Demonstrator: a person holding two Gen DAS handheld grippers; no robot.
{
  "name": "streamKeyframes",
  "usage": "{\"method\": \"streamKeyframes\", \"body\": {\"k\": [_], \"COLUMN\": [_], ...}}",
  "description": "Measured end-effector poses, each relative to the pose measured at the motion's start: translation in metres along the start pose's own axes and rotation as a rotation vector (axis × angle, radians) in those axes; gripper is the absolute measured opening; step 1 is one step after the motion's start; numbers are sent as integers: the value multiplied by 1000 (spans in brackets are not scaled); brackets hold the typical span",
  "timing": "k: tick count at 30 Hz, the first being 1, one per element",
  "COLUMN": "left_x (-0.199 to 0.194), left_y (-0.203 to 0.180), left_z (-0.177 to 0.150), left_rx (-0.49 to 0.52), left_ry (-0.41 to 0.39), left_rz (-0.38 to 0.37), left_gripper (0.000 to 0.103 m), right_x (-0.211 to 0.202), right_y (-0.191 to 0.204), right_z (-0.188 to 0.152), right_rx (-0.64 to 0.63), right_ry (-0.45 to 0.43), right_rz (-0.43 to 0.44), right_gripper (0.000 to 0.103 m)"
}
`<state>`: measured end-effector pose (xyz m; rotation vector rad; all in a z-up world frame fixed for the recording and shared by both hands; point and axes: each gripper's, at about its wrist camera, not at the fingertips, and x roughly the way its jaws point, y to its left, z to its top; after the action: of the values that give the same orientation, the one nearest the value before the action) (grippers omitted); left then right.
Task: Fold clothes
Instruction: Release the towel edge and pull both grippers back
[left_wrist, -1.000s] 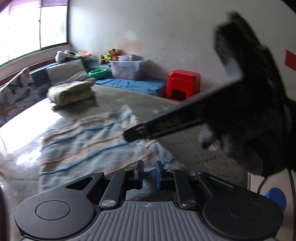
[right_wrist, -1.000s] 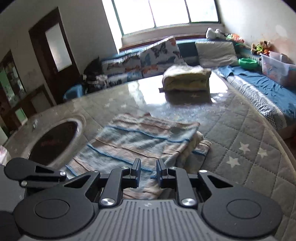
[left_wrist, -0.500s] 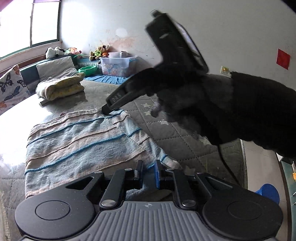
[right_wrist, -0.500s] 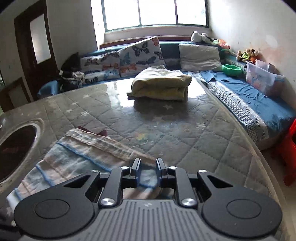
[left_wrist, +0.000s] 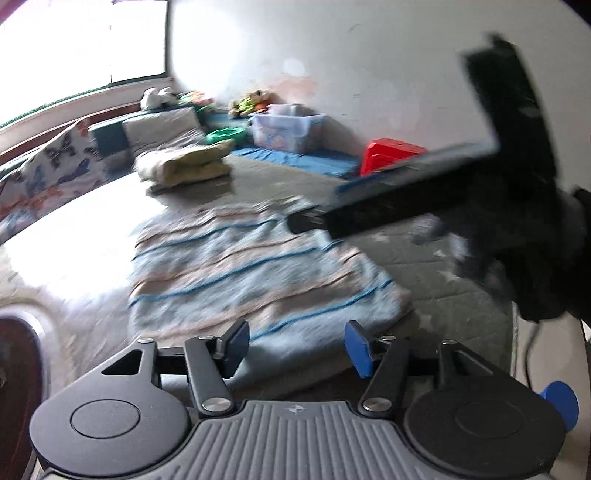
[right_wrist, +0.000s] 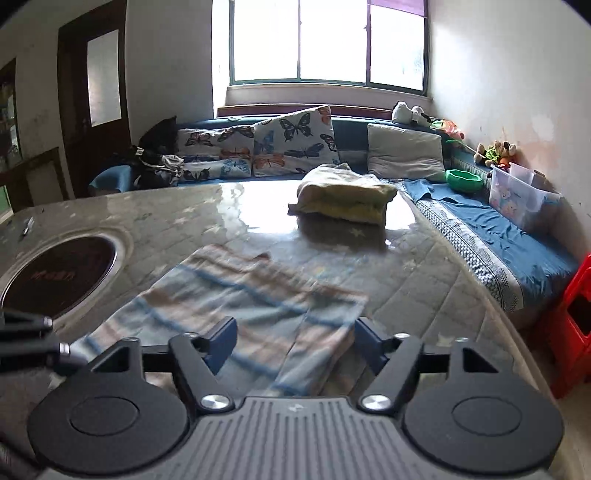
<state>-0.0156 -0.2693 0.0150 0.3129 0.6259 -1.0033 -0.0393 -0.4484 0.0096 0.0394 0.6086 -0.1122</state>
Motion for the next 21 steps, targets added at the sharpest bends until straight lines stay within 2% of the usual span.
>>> {"method": "streamKeyframes", "body": {"k": [2, 8, 11, 13, 16, 21], "left_x": [-7, -27, -35, -40, -44, -55], "left_y": [5, 15, 18, 18, 18, 20], "left_z": [-5, -17, -20, -22, -23, -26], "left_rx": [-22, -62, -80, -88, -104, -125], "left_ry": [5, 8, 13, 10, 10, 15], "left_rz": [27, 93, 120, 137, 159, 195], "left_gripper": [68, 76, 89, 95, 103, 103], "right_x": [-7, -17, -26, -34, -43, -54], "right_y": [7, 29, 33, 35, 38, 43], "right_z": [-6, -28, -40, -45, -51, -59], "right_rx": [11, -11, 9, 31, 66, 112], "right_ry": [-8, 14, 23, 17, 5, 19], "right_rz": [3, -36, -34, -52, -70, -123], "right_gripper": [84, 91, 95, 103, 103, 103]}}
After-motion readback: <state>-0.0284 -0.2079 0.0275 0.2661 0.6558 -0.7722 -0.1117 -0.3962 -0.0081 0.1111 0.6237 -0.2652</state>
